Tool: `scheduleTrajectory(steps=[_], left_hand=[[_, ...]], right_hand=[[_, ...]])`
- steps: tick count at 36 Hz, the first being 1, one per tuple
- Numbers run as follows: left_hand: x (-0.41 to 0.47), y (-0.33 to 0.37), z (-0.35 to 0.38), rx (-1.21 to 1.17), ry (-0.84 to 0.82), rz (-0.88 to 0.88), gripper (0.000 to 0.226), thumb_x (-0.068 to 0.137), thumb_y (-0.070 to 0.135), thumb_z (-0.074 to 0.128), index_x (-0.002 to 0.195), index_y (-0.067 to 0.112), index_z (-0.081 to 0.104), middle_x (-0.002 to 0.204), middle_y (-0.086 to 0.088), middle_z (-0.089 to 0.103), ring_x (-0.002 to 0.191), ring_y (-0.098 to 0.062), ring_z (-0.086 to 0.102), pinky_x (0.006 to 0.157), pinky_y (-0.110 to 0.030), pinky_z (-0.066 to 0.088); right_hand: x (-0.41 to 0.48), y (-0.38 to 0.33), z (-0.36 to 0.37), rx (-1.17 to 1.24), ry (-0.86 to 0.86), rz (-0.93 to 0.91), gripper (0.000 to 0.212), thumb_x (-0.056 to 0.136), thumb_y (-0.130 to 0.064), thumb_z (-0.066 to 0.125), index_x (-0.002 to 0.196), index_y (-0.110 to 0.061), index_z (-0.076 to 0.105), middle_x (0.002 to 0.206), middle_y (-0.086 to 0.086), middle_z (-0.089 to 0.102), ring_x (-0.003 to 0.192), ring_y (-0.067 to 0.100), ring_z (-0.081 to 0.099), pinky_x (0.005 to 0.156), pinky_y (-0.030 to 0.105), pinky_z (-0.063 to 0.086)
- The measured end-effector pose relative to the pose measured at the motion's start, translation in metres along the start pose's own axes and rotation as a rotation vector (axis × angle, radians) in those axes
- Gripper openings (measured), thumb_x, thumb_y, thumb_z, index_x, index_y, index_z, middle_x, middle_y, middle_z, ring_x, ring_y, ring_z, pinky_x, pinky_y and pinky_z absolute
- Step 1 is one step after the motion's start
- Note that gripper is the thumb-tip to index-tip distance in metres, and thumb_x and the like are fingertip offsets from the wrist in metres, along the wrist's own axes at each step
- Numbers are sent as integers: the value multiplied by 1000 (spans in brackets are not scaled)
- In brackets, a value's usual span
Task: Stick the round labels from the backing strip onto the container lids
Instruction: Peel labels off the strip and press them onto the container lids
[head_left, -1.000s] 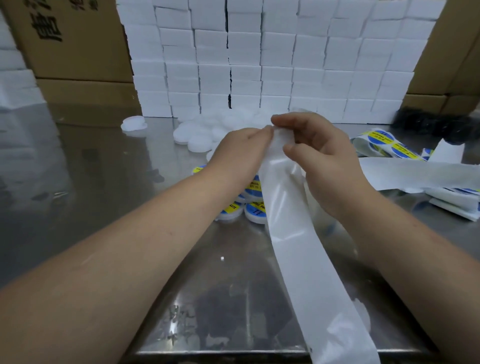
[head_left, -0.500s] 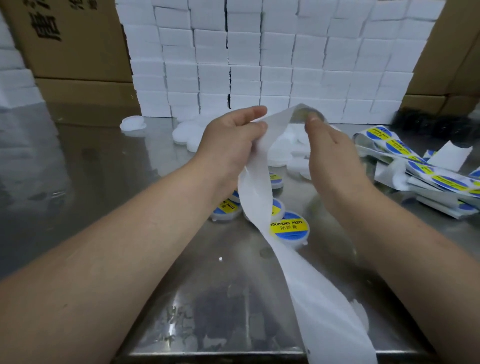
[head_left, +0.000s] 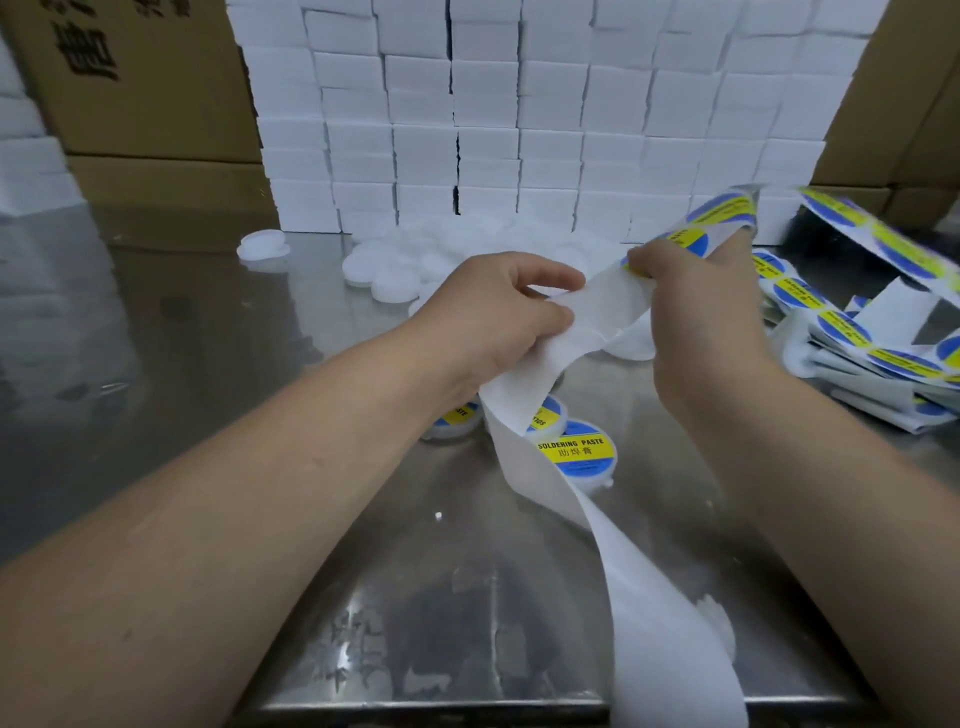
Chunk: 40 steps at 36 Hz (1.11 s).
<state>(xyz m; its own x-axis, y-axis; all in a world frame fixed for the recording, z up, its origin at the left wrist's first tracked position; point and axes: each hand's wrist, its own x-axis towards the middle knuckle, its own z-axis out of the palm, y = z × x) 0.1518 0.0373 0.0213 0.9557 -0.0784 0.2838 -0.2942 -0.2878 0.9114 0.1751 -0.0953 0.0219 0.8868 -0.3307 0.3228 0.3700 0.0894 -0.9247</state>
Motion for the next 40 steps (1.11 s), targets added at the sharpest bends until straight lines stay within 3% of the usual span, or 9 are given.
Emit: scheduleTrajectory(steps=[5, 16, 20, 24, 27, 29, 31, 36, 40], left_hand=[[1, 1, 0, 21, -38, -44, 20, 81, 14, 61, 78, 33, 68, 70, 14, 64, 49, 3, 56, 49, -8, 44], [23, -13, -25, 147, 390, -103, 19, 83, 15, 46, 81, 16, 65, 80, -4, 60, 72, -17, 47, 64, -27, 36], [31, -27, -37, 318, 377, -162, 29, 88, 13, 41, 98, 9, 67, 93, -6, 63, 83, -23, 55, 69, -27, 43], [36, -36, -43, 448, 258, -235, 30, 91, 11, 41, 111, 10, 65, 116, -9, 62, 102, -30, 58, 74, -26, 42], [39, -42, -48, 475, 229, -263, 25, 91, 14, 44, 102, 9, 66, 105, -10, 64, 89, -27, 55, 74, -27, 40], [42, -45, -50, 517, 214, -267, 22, 91, 12, 43, 80, 17, 61, 81, 0, 58, 83, -23, 48, 72, -26, 41], [47, -44, -51, 571, 227, -257, 26, 91, 5, 38, 82, 19, 59, 72, 4, 49, 79, -23, 46, 61, -23, 38], [58, -30, -41, 704, 220, -218, 43, 91, 2, 40, 124, 22, 58, 130, 0, 53, 110, -21, 54, 86, -27, 44], [70, -26, -39, 897, 141, -233, 46, 90, 3, 41, 126, 28, 55, 135, -3, 49, 113, -27, 52, 92, -33, 45]], right_hand=[[0, -1, 0, -15, -16, -20, 48, 75, 0, 49, 122, -14, 48, 94, 1, 62, 82, 20, 61, 70, 33, 52], [3, 17, 3, -238, -121, -92, 27, 82, 1, 44, 88, -22, 55, 83, -15, 64, 79, 14, 62, 66, 28, 51], [3, 23, 5, -270, -177, -72, 36, 86, 3, 46, 77, -32, 50, 86, -15, 62, 83, 12, 63, 74, 28, 50], [5, 25, 3, -284, -205, -66, 34, 87, 5, 44, 95, -27, 53, 88, -16, 62, 71, -5, 62, 64, 16, 48], [2, 25, 6, -298, -222, -78, 38, 86, 9, 38, 108, -22, 41, 85, -19, 59, 55, -14, 56, 49, 5, 41], [0, 23, 7, -297, -220, -76, 40, 87, 9, 36, 107, -25, 33, 85, -19, 58, 61, -7, 56, 49, 6, 40], [-1, 21, 7, -297, -207, -76, 38, 86, 9, 36, 105, -24, 32, 88, -14, 58, 66, -2, 53, 52, 7, 41], [-4, 20, 7, -333, -213, -98, 37, 84, 10, 36, 109, -18, 39, 97, -7, 56, 80, 14, 51, 69, 25, 42], [0, 28, 8, -438, -200, -155, 45, 82, 6, 37, 117, -19, 48, 106, -4, 59, 92, 18, 51, 78, 27, 43]])
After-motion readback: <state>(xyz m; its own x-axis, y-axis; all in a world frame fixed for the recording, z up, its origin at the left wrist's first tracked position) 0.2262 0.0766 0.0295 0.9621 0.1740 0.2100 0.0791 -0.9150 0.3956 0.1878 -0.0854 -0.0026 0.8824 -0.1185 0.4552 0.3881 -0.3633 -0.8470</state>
